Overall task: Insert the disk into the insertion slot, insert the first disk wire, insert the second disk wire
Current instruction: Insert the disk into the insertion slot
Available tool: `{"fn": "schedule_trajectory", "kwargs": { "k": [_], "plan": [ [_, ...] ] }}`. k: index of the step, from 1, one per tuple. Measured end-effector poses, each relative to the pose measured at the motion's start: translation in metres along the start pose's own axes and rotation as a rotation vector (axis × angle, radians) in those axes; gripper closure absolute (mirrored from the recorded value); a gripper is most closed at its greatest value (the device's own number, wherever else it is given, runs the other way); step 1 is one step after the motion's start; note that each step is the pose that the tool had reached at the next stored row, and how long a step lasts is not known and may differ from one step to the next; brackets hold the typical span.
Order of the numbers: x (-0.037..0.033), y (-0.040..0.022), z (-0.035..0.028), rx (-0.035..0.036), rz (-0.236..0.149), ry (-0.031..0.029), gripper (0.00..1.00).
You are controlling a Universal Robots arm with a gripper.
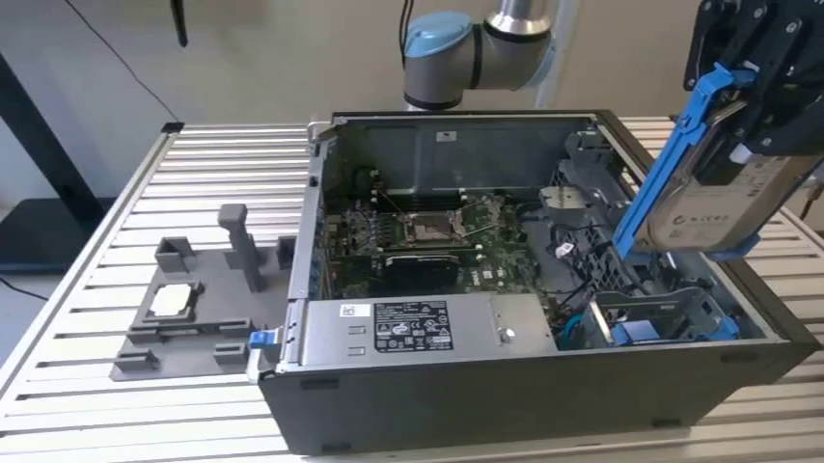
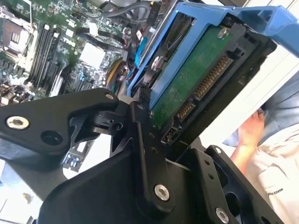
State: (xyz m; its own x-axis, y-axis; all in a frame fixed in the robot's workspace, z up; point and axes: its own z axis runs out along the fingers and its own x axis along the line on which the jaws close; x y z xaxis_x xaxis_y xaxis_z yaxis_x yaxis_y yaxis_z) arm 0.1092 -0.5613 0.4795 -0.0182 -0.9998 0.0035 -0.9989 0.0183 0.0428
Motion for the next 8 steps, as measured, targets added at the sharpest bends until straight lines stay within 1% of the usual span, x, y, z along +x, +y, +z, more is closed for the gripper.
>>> {"fn": "schedule_trajectory", "kwargs": {
  "k": [2,5,6,8],
  "plan": [
    [0.0004,-0.0016,0.0018,-0.0074,0.000,0.0000,0.67],
    [0.0012,-0.0034,0.0040,-0.0211,0.000,0.0003,0.67],
    [0.0016,-0.0040,0.0050,-0.0239,0.000,0.0003,0.67],
    [0.0026,-0.0047,0.0080,-0.0246,0.000,0.0004,0.67]
  ]
}}
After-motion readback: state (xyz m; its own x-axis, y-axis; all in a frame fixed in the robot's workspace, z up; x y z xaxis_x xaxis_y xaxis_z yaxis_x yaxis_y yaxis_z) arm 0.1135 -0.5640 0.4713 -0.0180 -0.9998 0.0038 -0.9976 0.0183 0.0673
